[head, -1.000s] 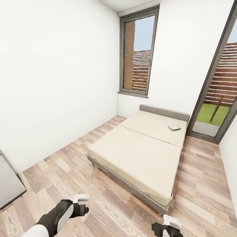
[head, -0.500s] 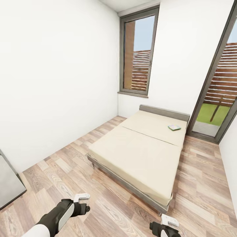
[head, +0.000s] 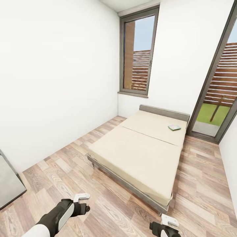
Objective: Put all the toys in the child's room - the three board games (two on the bed and one on the table), the two jigsaw puzzles on the table, and the tennis ball on the table - inside the toy box on the table in the child's room.
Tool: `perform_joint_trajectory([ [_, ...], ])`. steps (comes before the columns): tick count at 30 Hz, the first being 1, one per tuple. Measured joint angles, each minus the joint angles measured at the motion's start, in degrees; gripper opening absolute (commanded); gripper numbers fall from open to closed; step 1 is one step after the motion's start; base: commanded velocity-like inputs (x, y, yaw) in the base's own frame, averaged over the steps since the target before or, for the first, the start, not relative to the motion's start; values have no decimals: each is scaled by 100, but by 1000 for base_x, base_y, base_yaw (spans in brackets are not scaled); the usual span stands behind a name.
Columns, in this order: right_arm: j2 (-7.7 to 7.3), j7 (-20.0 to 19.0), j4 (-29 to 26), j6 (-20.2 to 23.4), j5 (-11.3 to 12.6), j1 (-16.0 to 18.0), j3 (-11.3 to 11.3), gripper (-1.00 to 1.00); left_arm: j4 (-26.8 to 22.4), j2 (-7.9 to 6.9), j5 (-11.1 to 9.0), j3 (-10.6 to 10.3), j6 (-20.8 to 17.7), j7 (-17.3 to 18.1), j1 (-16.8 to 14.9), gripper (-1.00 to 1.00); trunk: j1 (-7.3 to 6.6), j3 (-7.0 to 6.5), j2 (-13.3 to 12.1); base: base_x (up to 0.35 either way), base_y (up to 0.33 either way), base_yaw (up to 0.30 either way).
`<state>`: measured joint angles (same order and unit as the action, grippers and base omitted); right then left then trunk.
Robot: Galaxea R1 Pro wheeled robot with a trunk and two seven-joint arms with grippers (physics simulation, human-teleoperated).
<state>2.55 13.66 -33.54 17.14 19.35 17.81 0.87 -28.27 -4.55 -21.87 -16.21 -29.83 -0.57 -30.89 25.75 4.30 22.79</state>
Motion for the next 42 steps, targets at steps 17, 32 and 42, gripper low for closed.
perform_joint_trajectory([
  [17,0,2,-9,-8,0,0,0,100,4,-4,0,0,6,1,0,100,0,0,0,0,0,0],
  [32,1,1,-8,-31,-1,1,1,100,-2,-5,-2,0,8,9,1,100,0,0,0,0,0,48],
  [42,1,1,2,-44,-1,2,8,100,1,-5,-2,0,8,9,2,100,0,0,0,0,0,263],
])
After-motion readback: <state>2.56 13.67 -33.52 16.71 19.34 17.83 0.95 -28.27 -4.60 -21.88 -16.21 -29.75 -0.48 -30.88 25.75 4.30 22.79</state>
